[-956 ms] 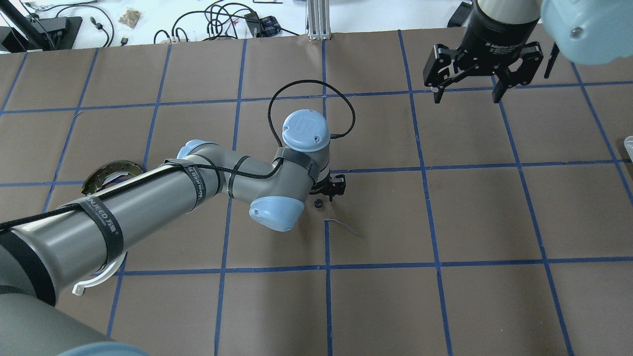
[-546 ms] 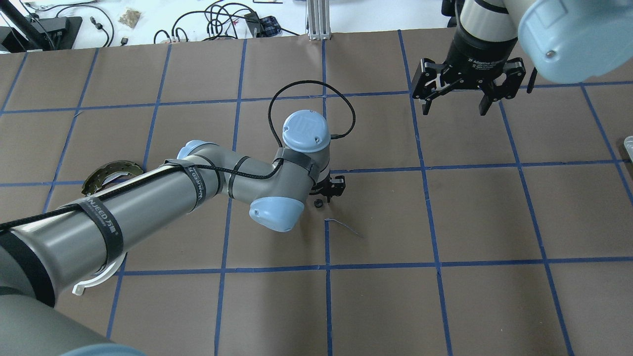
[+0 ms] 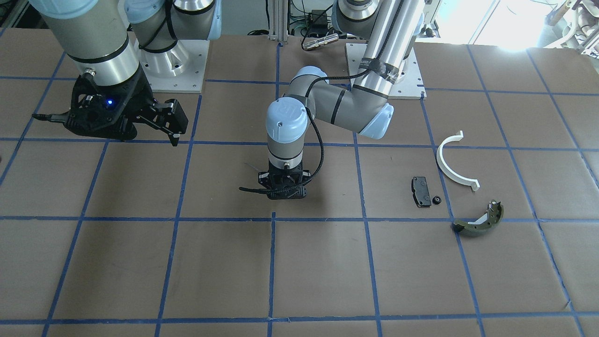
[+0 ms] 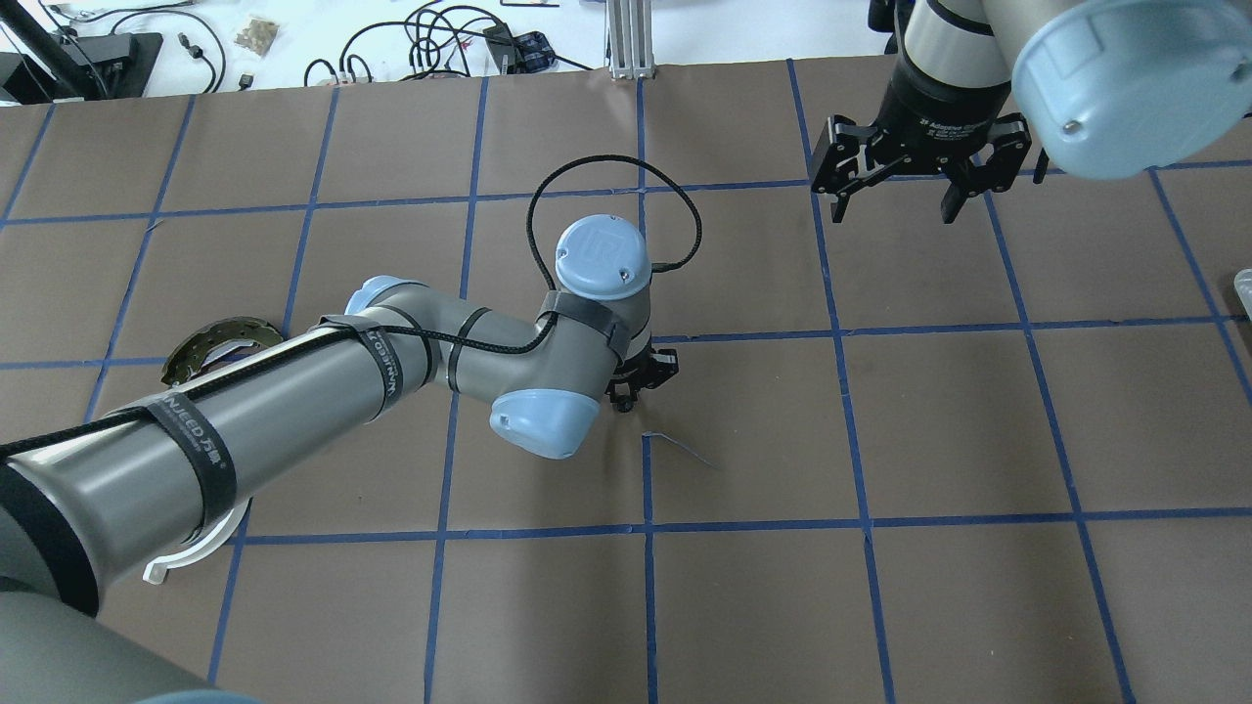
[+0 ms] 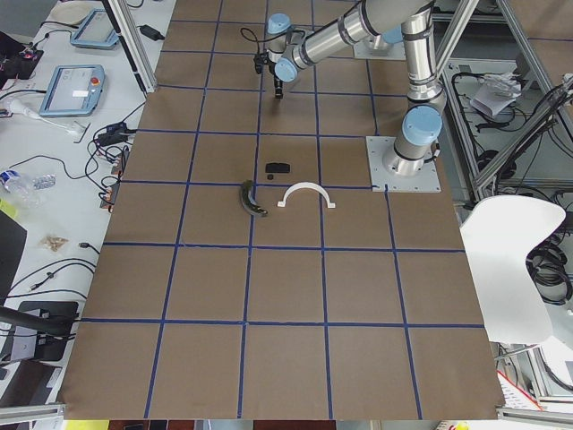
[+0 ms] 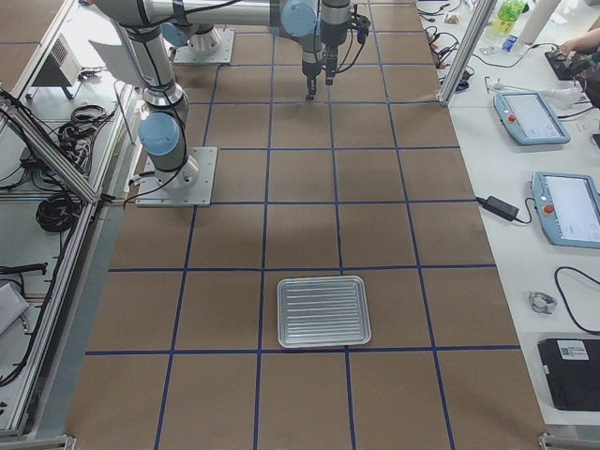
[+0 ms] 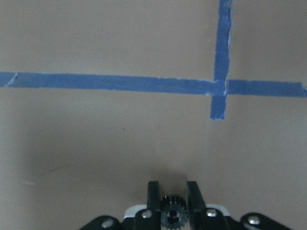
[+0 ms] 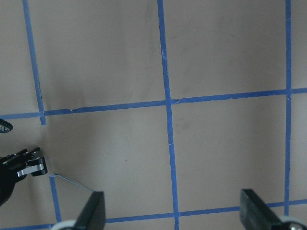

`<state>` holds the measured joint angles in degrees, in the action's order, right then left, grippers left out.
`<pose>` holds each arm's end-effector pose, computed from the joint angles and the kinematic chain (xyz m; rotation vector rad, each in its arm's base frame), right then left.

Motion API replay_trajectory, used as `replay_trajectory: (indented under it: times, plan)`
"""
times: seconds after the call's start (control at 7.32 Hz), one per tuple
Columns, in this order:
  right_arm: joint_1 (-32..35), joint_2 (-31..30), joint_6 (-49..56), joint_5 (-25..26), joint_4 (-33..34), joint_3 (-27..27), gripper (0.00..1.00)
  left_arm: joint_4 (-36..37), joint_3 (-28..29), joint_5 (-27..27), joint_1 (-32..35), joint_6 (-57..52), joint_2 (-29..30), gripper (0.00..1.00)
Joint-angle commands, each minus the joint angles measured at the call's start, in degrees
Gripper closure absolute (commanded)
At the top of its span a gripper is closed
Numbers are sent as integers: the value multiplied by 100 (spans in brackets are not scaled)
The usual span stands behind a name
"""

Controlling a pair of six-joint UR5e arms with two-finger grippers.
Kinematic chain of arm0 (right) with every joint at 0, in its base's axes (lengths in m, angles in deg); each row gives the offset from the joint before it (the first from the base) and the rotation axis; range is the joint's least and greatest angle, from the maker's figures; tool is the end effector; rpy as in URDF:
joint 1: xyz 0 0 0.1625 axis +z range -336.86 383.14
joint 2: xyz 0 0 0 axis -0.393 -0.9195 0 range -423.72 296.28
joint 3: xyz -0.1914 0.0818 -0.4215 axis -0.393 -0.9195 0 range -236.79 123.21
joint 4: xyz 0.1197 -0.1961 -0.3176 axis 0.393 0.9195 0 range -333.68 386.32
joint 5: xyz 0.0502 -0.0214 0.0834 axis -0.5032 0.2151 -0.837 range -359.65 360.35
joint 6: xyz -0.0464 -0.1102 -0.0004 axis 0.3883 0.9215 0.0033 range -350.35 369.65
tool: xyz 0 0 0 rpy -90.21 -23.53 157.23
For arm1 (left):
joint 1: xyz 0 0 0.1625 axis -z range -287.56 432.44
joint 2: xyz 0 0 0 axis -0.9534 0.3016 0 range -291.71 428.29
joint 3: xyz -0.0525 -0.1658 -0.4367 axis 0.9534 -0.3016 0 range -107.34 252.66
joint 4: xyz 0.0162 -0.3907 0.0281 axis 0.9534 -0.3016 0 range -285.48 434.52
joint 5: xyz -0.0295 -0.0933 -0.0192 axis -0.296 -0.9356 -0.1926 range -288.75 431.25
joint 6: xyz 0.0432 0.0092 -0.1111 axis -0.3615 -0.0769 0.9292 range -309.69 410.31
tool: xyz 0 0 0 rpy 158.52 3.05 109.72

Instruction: Place bearing gear from tray to pile

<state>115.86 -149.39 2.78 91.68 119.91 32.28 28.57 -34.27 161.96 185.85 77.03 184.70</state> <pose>0.1542 -0.4968 0.4902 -0.1129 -3.1166 0.0083 -0.3507 -0.4785 0.2121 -0.0910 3.1342 -0.0258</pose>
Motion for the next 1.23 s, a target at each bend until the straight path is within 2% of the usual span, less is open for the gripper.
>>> replay_trajectory:
  times: [0.0, 0.14, 0.27, 0.55, 0.68, 0.96, 1.09]
  plan:
    - [0, -2, 45, -11, 10, 57, 0, -54, 75, 9, -38, -131, -118, 90]
    - [0, -2, 45, -19, 10, 66, 0, -124, 76, 9, -142, -419, -284, 89]
    - [0, 24, 28, -28, 202, 66, 0, -551, 41, 9, -439, -796, -495, 89]
    - [0, 25, 28, -28, 248, 75, 0, -1257, -169, 165, -1378, -2444, -1057, 89]
    - [0, 42, 19, -46, 247, 75, 0, -1241, -344, 463, -1913, -3331, -1268, 89]
    - [0, 7, 19, -37, 230, 75, 0, -1233, -722, 475, -3082, -4782, -1480, 90]
    - [0, 16, 19, -37, 230, 75, 0, -1137, -959, 431, -3671, -5077, -1516, 92]
